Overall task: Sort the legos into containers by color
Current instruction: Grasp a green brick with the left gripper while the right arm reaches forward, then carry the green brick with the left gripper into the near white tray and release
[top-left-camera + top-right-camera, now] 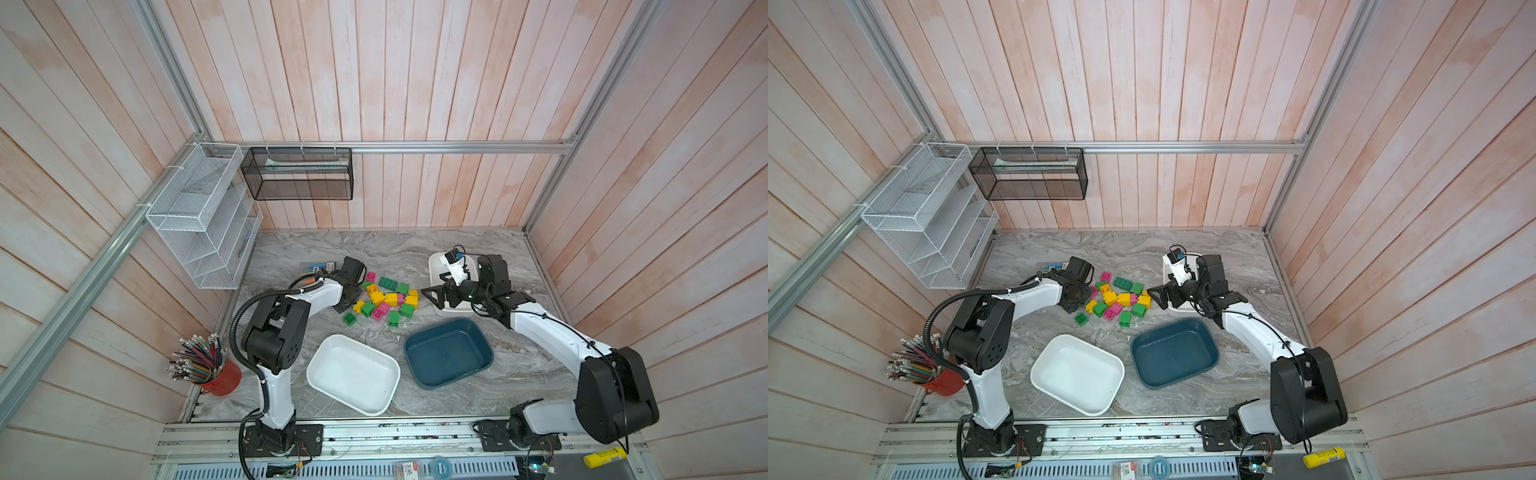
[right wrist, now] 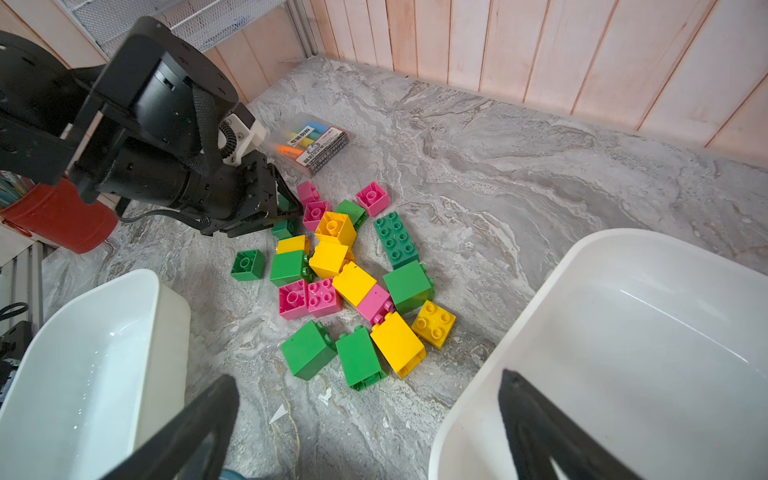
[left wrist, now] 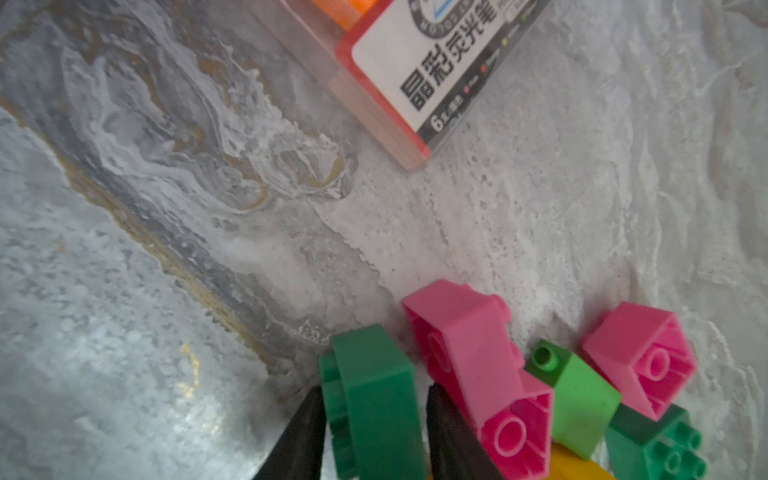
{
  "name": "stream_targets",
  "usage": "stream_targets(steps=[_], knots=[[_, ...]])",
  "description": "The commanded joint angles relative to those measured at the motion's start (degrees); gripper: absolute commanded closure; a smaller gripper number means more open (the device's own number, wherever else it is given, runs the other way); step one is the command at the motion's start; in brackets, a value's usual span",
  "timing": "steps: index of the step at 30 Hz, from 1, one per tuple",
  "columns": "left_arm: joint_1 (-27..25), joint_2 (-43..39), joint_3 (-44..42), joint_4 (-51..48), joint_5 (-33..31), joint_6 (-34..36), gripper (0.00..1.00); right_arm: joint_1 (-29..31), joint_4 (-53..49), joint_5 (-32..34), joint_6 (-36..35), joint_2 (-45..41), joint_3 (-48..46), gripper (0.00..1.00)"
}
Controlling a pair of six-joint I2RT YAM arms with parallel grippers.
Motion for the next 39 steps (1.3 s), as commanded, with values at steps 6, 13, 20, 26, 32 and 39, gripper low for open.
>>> stream_targets(steps=[6, 13, 20, 26, 32, 39], knots=[[0.6, -3.1, 0.5, -3.6, -3.4, 1.6, 0.83, -0.5, 0.6, -1.5, 0.4, 0.9, 0.8, 0.02], [1.3, -10.7, 1.3, -5.8, -6.3, 7.3, 0.83, -0.6, 0.8, -1.6, 0.7, 0.6, 0.8, 0.02], [-2.2, -27.6, -6.0, -8.9, -3.1, 21.1, 0.83, -0.6, 0.7, -2.9, 1.3, -1.3, 0.9, 0.02], [-12.9, -40.4, -13.0, -19.6, -1.3, 20.7, 0.83, -0.6, 0.0, -2.6, 1.4, -2.3, 0.4, 0.02], [-24.2, -47.9, -18.7, -26.6, 0.5, 14.0, 0.84, -1.1, -1.2, -1.0, -0.1, -2.9, 0.4, 0.02], [-29.9, -47.3, -25.4, -30.2, -1.3, 7.4, 0.84, -1.2, -0.7, -1.5, 0.0, -2.1, 0.4, 0.02]])
